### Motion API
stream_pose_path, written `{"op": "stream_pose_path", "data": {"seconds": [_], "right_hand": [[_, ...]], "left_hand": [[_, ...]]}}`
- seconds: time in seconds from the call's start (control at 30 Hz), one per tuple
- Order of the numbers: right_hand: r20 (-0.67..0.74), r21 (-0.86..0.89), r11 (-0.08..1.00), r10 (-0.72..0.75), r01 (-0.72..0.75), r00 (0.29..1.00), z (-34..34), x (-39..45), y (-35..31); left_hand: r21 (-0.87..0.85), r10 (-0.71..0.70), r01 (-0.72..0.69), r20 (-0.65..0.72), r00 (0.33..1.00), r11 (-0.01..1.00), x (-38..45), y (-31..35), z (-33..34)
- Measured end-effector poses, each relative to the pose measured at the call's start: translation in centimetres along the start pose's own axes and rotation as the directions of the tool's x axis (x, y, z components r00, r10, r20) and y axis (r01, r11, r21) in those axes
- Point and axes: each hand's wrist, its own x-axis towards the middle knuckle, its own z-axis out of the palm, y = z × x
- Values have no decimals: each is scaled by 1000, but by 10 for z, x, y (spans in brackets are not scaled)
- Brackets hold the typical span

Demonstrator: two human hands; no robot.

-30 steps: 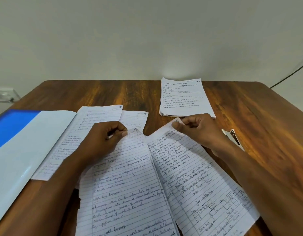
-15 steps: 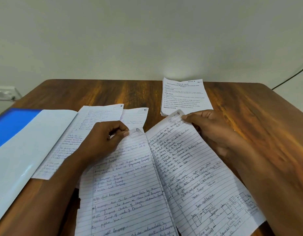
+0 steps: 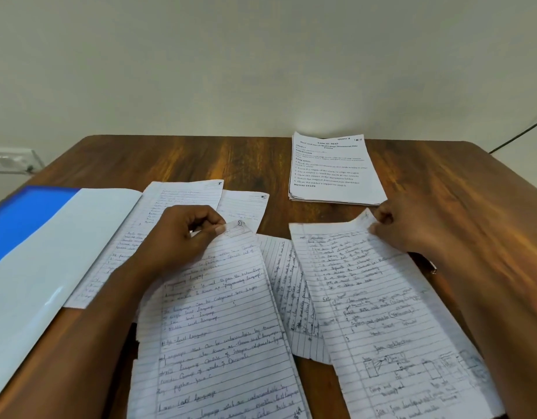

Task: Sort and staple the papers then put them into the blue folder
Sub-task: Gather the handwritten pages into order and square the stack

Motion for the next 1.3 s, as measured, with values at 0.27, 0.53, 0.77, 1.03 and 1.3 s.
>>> {"op": "stream_pose_path", "data": {"seconds": [0.27,0.53,0.77,1.03,1.3], "right_hand": [[-227,-184,937,-336,298,914,22,-26,-52],[251,-76,840,-505,537,826,43,-47,-86],[181,-366,858,-313,359,932,27,-39,-71],[54,-325,810,-499,488,865,45,-38,-73],[194,-334,839,-385,430,902,46,-43,-85]], "left_hand": [[4,-36,36,7,999,999,-1,2,-1],[-8,-49,49,-14,999,999,-3,1,-2],[15,-26,26,-3,1000,1000,1,0,-1],[19,-27,27,6,1000,999,1,-3,1],[16,-15,15,-6,1000,1000,1,-1,-1]]}}
